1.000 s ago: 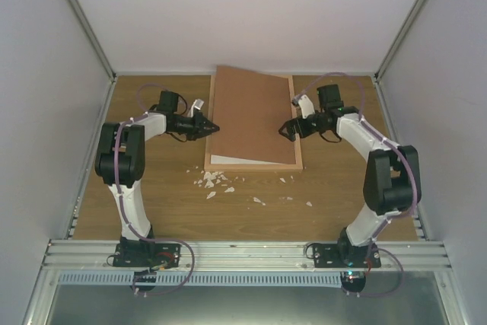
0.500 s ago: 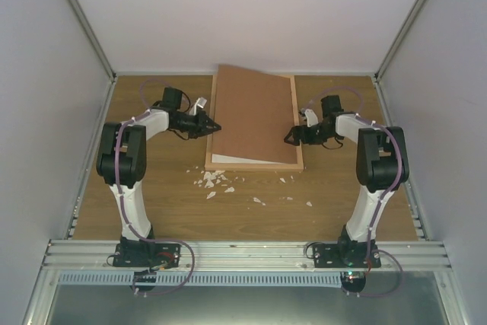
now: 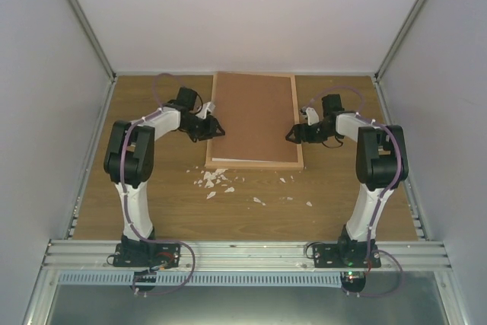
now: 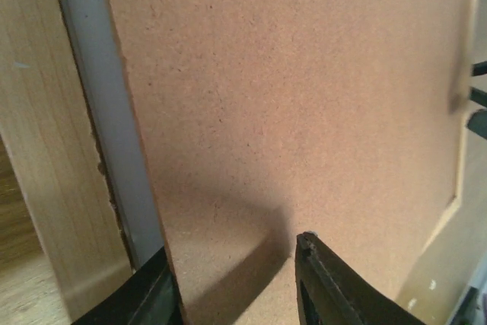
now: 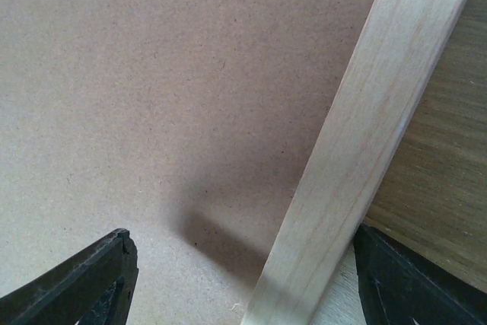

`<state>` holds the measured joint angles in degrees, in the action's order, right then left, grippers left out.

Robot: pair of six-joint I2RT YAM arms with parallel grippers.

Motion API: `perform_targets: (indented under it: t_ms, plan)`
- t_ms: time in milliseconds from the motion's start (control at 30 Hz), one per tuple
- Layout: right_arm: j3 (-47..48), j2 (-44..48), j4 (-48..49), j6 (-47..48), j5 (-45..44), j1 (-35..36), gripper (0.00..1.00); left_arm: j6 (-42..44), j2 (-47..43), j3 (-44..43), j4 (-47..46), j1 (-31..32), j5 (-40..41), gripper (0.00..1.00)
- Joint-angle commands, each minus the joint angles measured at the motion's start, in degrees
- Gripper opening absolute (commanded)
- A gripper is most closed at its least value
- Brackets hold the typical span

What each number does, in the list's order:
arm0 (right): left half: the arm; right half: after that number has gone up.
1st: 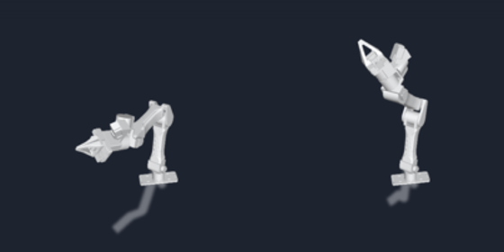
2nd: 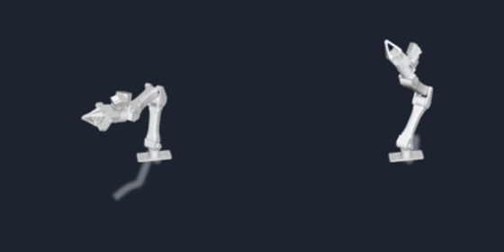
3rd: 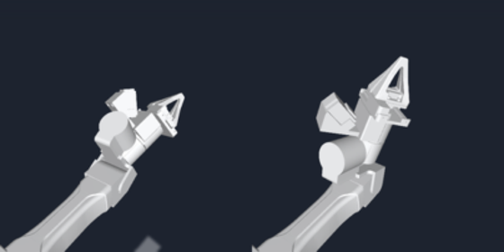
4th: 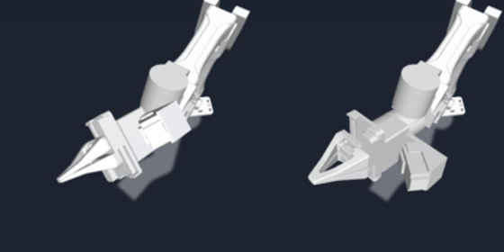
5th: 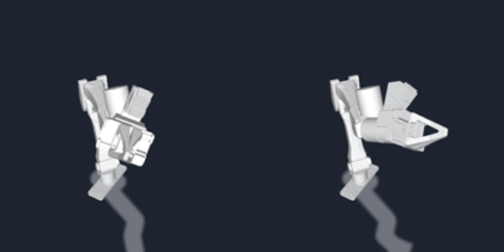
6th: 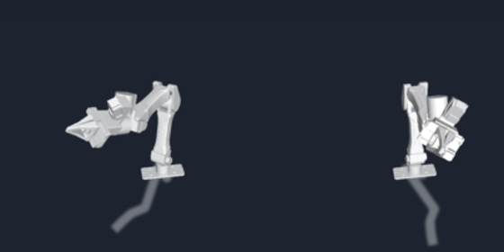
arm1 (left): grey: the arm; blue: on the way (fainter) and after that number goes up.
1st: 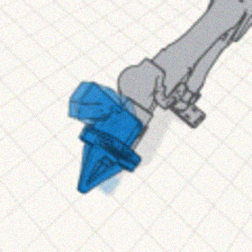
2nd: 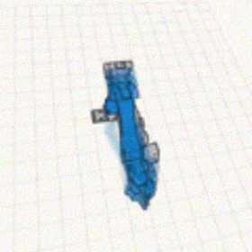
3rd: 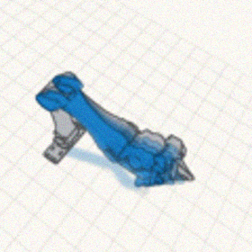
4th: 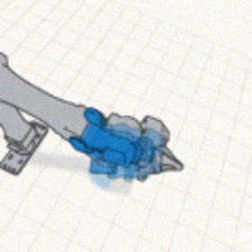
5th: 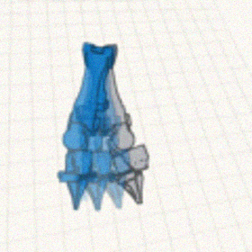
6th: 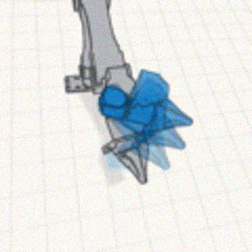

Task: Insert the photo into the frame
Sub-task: Place the photo frame item in the photo frame.

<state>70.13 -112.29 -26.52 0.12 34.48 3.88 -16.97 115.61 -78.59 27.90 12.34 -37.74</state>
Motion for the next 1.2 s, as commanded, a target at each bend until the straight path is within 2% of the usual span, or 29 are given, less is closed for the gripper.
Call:
perform_targets:
  t_ms: [0,300,567,833,1167]
  plan:
    - [-0.6,-2.4,1.6,0.0,0.7,1.0,0.78,2.6,-1.0,-2.1,1.3,2.1,7.7,0.41]
    - [-1.2,-2.5,2.1,0.0,-0.2,1.2,0.77,6.6,0.4,-6.0,7.5,6.8,20.0,0.55]
    - [-1.5,-2.5,2.2,0.0,-0.2,1.2,0.78,7.9,-0.7,-7.7,9.0,9.3,26.2,0.60]
    - [-1.7,-2.3,2.2,0.0,-0.4,1.1,0.78,8.3,-2.8,-8.7,9.4,10.1,27.0,0.62]
    - [-1.9,-2.1,2.3,0.0,-0.9,1.1,0.79,9.9,-3.5,-9.9,10.2,10.7,27.1,0.70]
